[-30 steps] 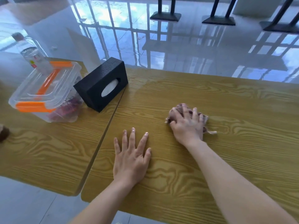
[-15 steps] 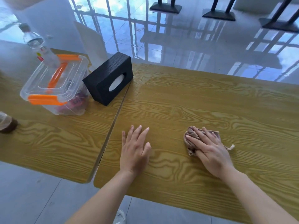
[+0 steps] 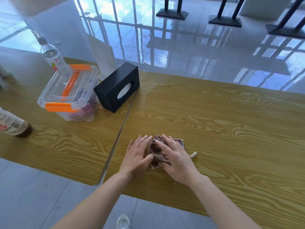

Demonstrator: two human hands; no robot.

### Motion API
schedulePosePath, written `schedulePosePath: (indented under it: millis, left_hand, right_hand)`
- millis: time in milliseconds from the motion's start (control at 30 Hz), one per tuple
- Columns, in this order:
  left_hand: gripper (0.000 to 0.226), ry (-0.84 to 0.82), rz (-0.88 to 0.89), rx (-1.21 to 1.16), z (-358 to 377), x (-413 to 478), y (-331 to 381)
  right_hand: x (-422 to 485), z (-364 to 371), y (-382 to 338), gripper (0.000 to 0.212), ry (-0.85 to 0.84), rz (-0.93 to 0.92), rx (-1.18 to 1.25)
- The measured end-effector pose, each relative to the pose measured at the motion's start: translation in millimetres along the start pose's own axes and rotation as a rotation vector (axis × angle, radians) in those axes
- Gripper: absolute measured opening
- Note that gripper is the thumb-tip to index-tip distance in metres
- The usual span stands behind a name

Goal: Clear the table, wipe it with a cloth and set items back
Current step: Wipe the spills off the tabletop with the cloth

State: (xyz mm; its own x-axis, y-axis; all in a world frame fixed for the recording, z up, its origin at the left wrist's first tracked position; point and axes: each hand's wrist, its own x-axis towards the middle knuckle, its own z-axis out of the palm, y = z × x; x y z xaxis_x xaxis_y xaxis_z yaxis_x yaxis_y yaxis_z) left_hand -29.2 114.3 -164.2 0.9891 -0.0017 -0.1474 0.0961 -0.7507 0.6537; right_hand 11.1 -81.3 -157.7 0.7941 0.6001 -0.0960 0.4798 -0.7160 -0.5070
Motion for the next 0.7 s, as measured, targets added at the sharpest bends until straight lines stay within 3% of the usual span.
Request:
schedulePosePath:
  millis: [133,333,467,600,700]
  left_hand:
    - [0.086,-0.050,0.039,0.220,0,-7,17]
    - [0.092,-0.089,0.045,0.402,3,-4,28]
    - [0.078,-0.023,0.041,0.425,1,2,32]
    - [0.037,0.049,0.154,0.415,-2,9,22]
    - [0.036,-0.016,0.191,0.346,-21,10,1]
  right_hand:
    - [-22,-12,13,0.084,0.135,0.077,0.053]
    - [-27,-13,25,0.084,0.130,0.168,-0.030]
    - [-20,-6,14,0.063,0.162,0.140,-0.033]
    - [-5,-2,-5,0.030,0.133,0.089,-0.064]
    - [8,-1,-19,0.016,0.105,0.047,-0.051]
